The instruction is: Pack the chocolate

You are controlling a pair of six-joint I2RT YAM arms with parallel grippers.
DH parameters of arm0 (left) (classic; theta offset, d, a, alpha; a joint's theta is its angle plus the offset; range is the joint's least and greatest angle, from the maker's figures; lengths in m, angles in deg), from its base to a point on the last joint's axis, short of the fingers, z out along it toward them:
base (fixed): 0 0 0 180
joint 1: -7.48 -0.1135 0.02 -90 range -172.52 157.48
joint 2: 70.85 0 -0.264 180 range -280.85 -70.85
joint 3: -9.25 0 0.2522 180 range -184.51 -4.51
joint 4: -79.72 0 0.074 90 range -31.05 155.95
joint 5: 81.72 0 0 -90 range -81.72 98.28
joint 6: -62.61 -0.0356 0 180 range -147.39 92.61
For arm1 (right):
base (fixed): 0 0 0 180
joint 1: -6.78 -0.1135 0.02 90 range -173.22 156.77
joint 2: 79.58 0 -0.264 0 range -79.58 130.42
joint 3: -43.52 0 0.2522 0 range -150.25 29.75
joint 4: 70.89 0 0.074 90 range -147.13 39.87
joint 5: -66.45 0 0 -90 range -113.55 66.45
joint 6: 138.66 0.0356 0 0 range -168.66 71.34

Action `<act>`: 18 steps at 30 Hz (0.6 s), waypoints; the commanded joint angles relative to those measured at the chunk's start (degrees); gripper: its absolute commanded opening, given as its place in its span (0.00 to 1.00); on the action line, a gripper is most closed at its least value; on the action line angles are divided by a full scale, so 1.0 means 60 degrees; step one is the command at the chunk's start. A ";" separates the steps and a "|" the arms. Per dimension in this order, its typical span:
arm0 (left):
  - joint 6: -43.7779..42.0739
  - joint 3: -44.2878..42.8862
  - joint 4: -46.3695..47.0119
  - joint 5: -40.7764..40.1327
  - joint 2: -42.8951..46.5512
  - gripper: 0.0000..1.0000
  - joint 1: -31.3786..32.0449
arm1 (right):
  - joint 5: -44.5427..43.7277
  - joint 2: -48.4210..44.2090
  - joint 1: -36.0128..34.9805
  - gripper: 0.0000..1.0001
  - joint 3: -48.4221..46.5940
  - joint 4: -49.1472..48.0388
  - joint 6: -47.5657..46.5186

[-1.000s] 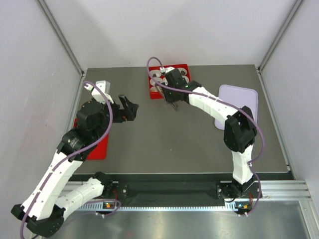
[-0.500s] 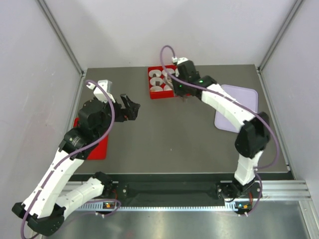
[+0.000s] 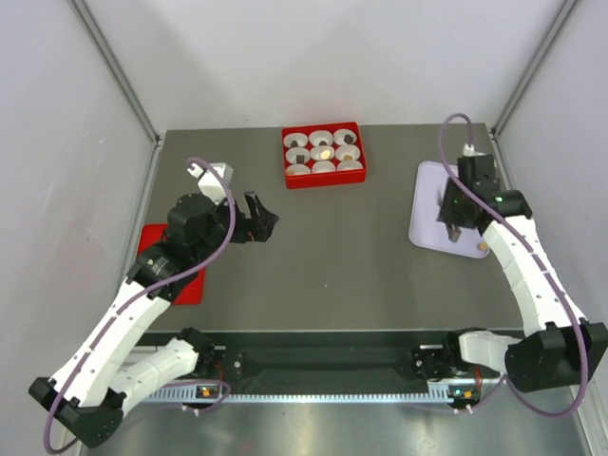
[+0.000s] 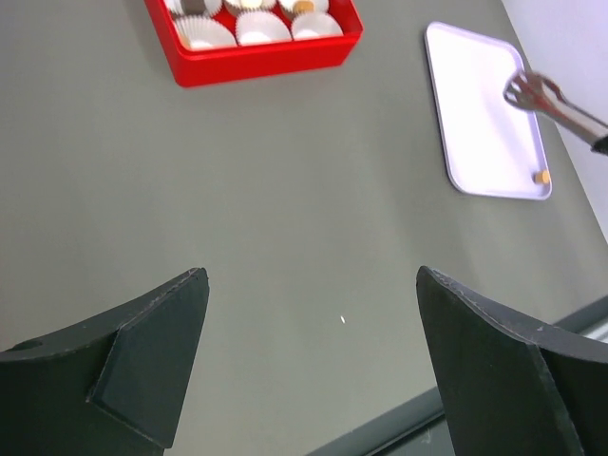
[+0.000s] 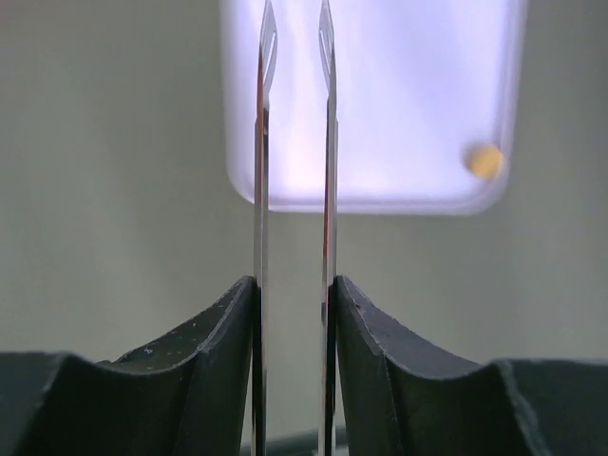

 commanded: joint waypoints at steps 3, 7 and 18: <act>0.0200 0.0418 0.0715 0.0435 0.0302 0.96 -0.0003 | 0.0236 -0.0768 0.1941 0.38 0.0826 0.0954 0.0008; 0.0288 0.0652 0.0891 0.0801 0.0332 0.96 -0.0003 | 0.0280 -0.1075 0.2603 0.39 0.1031 0.1086 -0.0139; 0.0859 0.1605 0.1696 0.1241 0.0449 0.96 0.0011 | 0.0706 -0.1135 0.3703 0.38 0.1574 0.1144 -0.0491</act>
